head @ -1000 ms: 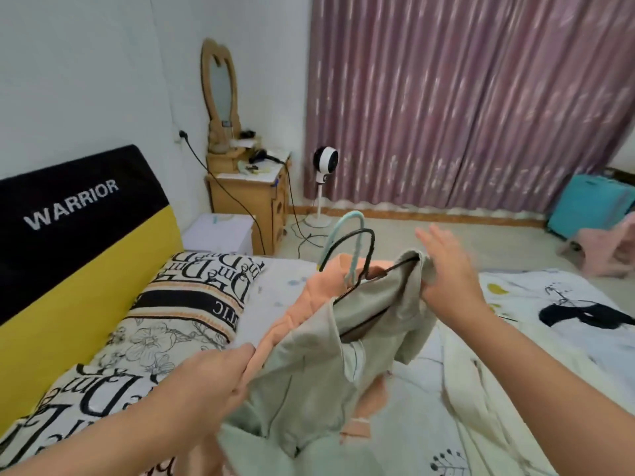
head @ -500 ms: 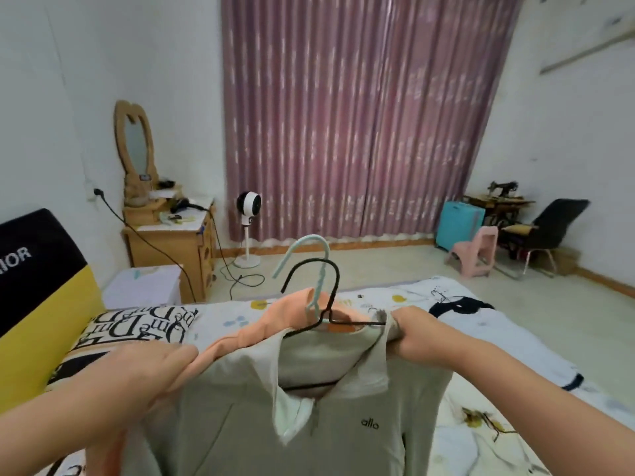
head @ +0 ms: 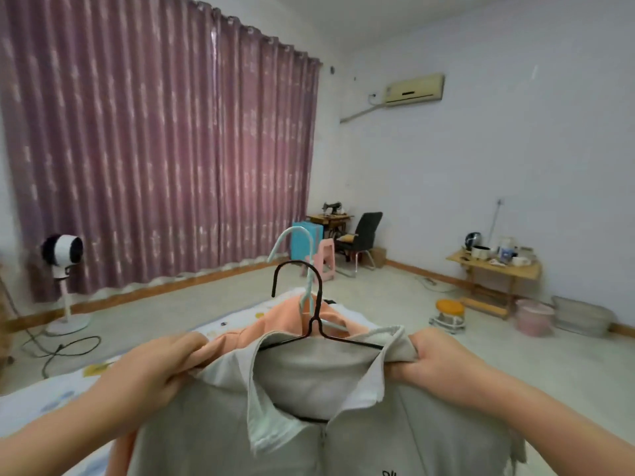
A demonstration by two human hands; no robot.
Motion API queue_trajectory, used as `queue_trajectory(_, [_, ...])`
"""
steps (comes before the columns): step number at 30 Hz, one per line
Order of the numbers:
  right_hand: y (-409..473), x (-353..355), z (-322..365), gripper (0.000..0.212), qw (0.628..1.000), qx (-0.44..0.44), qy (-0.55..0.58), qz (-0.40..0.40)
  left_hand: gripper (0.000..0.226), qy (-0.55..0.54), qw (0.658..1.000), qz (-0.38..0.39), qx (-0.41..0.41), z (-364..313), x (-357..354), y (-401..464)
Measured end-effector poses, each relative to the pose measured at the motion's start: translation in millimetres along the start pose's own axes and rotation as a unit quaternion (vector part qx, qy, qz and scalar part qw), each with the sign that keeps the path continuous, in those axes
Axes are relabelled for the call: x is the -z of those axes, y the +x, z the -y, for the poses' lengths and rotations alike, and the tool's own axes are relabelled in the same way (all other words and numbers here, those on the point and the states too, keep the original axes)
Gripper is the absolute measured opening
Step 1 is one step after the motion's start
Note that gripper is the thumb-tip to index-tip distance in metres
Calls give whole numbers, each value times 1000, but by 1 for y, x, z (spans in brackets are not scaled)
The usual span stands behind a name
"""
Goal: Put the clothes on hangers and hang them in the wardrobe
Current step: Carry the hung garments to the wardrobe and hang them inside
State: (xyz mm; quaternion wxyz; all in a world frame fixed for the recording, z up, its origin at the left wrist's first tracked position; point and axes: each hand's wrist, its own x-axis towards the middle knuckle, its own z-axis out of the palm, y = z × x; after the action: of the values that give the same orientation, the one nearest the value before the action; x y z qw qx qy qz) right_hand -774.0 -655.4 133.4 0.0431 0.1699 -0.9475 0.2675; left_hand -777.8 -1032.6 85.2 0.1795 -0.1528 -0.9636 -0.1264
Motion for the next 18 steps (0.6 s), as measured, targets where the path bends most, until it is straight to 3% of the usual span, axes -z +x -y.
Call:
queue_trajectory(4, [-66, 44, -36, 41, 995, -90, 10, -32, 26, -29, 997, 8, -74, -92, -7, 34])
queue_trajectory(7, [-124, 79, -61, 34, 986, -152, 8, -72, 40, -34, 990, -43, -129, -158, -30, 66])
queue_trajectory(9, [-163, 100, -79, 43, 974, -201, -4, -103, 40, -85, 979, -91, -160, -225, -38, 75])
queue_trajectory(12, [-224, 129, -108, 69, 957, -246, -7, -153, 16, -248, 918, -204, -232, -339, -31, 66])
queue_trajectory(15, [-276, 148, -130, 58, 936, -296, -26, -188, 35, -381, 887, -158, -209, -451, -24, 48])
queue_trajectory(18, [-322, 161, -150, 41, 906, -363, -52, -213, 38, -343, 919, -80, -176, -540, -43, 53])
